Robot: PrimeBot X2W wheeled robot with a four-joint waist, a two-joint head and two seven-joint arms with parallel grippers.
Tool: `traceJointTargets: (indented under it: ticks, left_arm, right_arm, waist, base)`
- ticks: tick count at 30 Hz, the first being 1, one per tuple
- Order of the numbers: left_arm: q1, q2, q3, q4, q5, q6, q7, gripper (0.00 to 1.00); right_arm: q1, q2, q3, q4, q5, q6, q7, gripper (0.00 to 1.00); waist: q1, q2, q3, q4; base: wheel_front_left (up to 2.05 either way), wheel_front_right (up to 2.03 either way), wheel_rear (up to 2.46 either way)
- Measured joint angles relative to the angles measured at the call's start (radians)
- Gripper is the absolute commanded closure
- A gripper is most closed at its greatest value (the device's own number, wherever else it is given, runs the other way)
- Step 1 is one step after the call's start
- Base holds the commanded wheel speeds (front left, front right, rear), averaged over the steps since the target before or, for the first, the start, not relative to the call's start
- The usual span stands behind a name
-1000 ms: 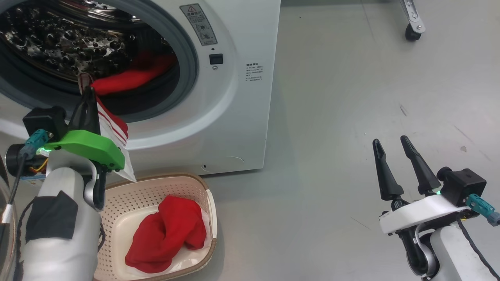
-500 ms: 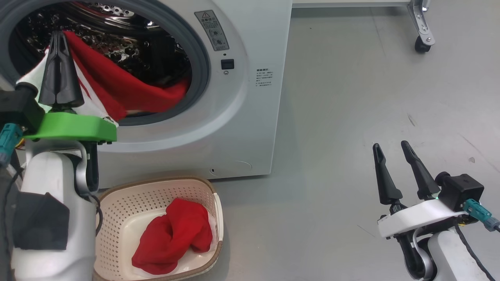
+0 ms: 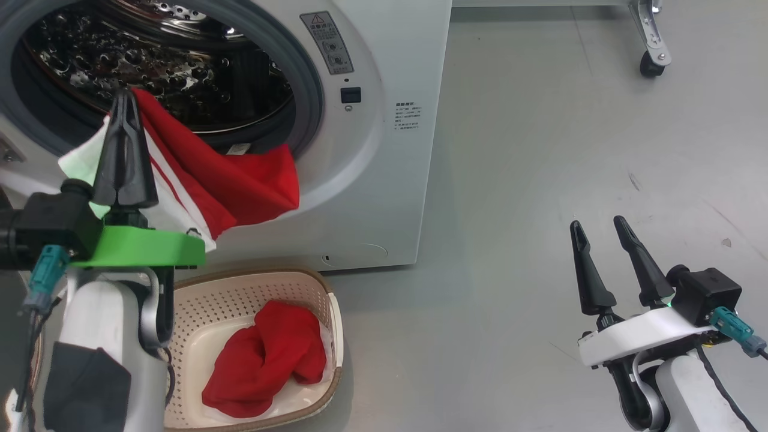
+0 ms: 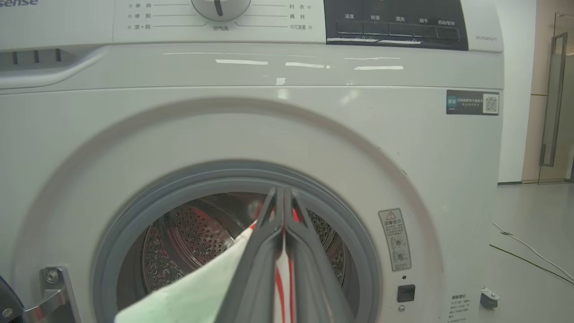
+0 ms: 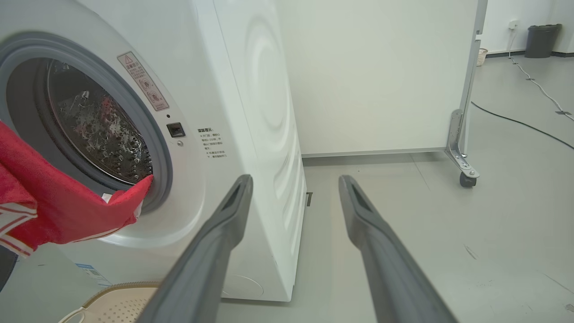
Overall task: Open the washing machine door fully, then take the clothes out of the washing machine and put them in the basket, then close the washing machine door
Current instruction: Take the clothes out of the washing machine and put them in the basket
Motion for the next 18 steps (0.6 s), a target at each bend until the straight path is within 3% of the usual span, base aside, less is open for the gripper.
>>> traceJointTargets:
  ticks: [18]
  left_arm:
    - [0.125, -0.002, -0.066, 0.14, 0.01, 0.066, 0.073, 1.0]
  right_arm:
    - [-0.004, -0.024, -0.003, -0.036, 0.0, 0.0, 0.0, 0.0]
  waist:
    - [0.0, 0.0, 0.106, -0.01]
  base:
    - [0.0, 0.0, 0.0]
